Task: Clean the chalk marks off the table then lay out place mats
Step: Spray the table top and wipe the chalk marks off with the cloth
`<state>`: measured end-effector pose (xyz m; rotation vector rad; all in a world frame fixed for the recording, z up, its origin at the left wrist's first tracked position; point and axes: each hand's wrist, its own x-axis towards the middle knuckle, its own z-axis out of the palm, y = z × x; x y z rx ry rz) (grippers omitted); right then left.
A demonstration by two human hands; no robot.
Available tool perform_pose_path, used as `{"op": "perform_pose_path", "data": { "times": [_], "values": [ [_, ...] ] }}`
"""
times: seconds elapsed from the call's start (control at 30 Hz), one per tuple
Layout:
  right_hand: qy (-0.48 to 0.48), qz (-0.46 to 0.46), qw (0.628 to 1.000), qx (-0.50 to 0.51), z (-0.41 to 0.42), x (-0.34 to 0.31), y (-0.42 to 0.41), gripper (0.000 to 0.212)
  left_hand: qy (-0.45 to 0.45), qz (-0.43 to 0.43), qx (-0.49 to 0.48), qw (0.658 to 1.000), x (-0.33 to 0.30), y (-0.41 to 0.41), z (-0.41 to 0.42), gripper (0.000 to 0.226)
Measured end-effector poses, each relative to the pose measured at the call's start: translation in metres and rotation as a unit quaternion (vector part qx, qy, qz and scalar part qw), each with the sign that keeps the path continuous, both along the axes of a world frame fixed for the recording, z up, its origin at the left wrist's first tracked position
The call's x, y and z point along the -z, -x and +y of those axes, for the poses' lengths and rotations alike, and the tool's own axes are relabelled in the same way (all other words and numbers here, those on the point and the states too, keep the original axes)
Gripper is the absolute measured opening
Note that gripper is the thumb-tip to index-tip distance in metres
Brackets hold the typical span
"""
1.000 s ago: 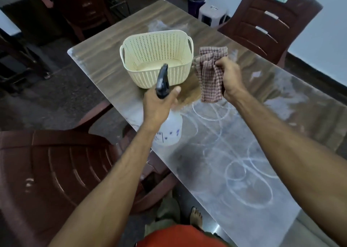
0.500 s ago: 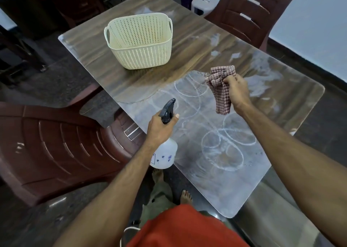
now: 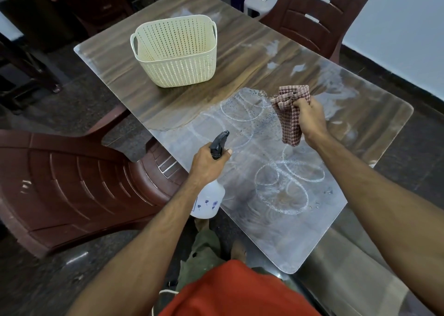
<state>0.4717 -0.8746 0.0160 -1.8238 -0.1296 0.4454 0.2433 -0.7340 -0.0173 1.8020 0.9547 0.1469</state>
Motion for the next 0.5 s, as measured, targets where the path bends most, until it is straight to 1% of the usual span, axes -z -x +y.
{"op": "perform_pose_path", "data": {
  "times": [0.13,0.27,0.37,0.5],
  "values": [
    [0.004,0.001,1.000,-0.002,-0.002,0.000,0.001,0.023,0.002,0.006,-0.026,1.000,0.003,0.013,0.001,0.023],
    [0.004,-0.009,1.000,-0.018,0.003,0.004,0.008,0.015,-0.006,0.033,-0.044,0.998,0.006,0.031,0.001,0.031],
    [0.004,-0.011,0.999,-0.037,0.011,0.007,0.016,0.017,-0.005,0.051,-0.047,0.998,0.006,0.043,0.001,0.031],
    [0.006,-0.012,0.998,-0.061,0.023,0.007,0.026,0.020,-0.010,0.052,-0.071,0.996,0.008,0.057,0.001,0.026]
  ]
}}
